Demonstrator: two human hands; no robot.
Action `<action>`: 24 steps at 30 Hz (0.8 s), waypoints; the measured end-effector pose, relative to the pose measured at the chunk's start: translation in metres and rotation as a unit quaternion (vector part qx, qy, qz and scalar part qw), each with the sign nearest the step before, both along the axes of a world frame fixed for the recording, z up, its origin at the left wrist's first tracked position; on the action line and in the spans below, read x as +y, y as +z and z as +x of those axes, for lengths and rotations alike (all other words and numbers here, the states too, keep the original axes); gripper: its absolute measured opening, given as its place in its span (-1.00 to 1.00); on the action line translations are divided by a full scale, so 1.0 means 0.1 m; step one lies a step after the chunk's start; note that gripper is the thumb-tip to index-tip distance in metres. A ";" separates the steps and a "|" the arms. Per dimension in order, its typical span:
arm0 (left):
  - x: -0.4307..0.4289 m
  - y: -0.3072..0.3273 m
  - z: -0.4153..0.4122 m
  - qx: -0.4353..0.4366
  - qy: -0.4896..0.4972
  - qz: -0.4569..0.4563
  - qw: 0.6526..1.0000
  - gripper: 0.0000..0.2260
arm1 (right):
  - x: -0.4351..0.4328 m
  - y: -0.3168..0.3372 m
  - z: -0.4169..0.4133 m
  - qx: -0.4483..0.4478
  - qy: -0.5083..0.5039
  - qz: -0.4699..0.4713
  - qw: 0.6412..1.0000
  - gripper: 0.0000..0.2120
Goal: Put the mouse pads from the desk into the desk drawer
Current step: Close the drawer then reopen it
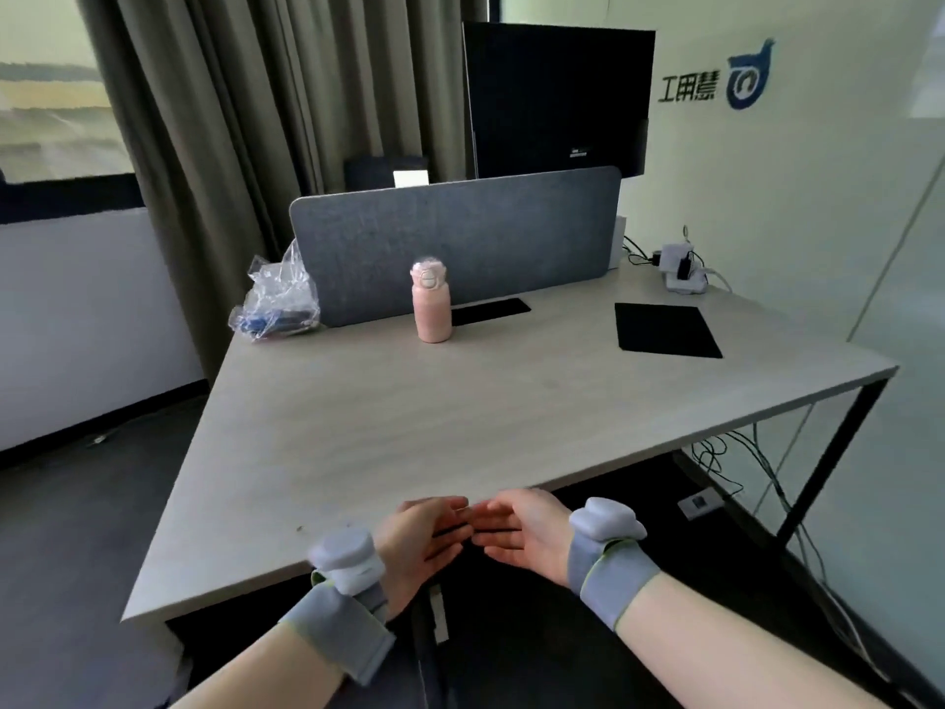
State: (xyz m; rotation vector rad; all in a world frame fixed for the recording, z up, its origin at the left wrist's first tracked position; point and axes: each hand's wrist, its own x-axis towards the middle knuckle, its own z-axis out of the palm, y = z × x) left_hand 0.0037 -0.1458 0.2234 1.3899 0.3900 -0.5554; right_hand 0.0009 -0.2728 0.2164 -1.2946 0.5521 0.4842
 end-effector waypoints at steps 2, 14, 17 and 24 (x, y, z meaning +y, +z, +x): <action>-0.18 0.44 0.21 0.000 -0.015 0.011 1.000 -0.76 | -0.16 0.43 0.13 -0.002 -0.011 -0.010 1.000 -0.75; -1.27 2.49 0.70 -0.058 -0.167 0.030 0.984 -0.77 | -1.25 2.53 0.34 -0.072 -0.090 -0.092 0.989 -0.81; -1.55 2.50 0.86 -0.061 -0.182 0.040 0.981 -0.77 | -1.61 2.55 0.43 -0.060 -0.112 -0.110 0.986 -0.85; -2.59 2.10 1.67 -0.029 -0.157 0.064 0.985 -0.74 | -2.82 2.12 1.10 0.014 -0.149 -0.133 0.980 -0.79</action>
